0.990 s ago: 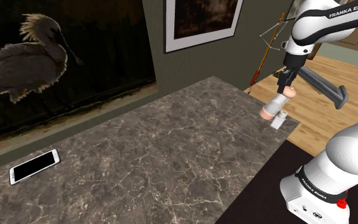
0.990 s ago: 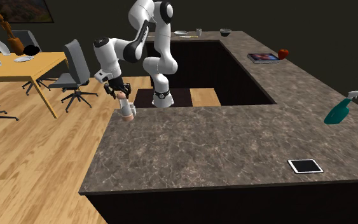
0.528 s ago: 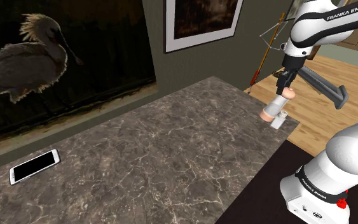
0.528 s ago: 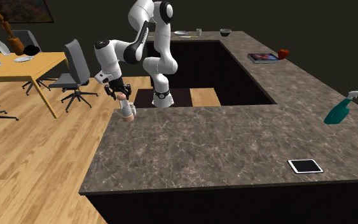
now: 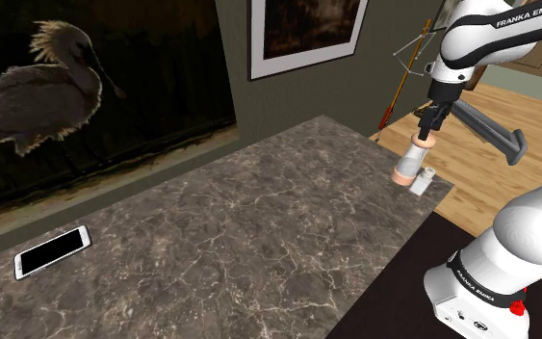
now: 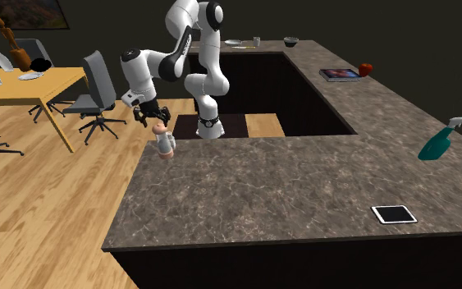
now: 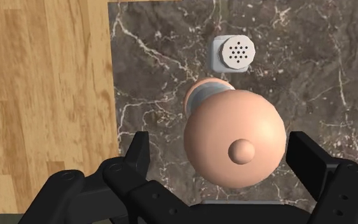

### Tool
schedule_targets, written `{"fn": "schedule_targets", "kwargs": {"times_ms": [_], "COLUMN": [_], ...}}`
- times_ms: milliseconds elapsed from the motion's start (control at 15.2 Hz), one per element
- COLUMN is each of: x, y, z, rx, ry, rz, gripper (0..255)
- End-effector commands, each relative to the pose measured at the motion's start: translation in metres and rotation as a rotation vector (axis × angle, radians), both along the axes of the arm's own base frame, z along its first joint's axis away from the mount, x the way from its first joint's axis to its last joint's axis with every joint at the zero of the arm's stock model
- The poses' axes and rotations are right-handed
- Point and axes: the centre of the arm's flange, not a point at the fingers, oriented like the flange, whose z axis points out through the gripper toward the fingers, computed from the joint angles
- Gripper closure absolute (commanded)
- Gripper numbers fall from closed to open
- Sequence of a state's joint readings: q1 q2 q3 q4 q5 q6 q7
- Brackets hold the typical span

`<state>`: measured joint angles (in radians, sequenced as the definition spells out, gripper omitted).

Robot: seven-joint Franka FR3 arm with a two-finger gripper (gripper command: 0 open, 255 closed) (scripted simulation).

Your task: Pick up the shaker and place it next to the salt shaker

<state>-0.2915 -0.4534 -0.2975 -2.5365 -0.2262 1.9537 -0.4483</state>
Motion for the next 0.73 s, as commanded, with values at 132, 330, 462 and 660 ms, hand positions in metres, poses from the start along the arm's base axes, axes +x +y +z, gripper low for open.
{"fn": "schedule_targets", "kwargs": {"times_ms": [132,330,462,660], "x": [0.006,0.006,0.006,0.006], "y": [0.001,0.001,0.001,0.001], "z": [0.043,0.043,0.043,0.043], "rx": [0.0,0.0,0.0,0.0], "ry": [0.0,0.0,0.0,0.0], "rz": [0.0,0.0,0.0,0.0], "gripper": [0,0,0,0]}}
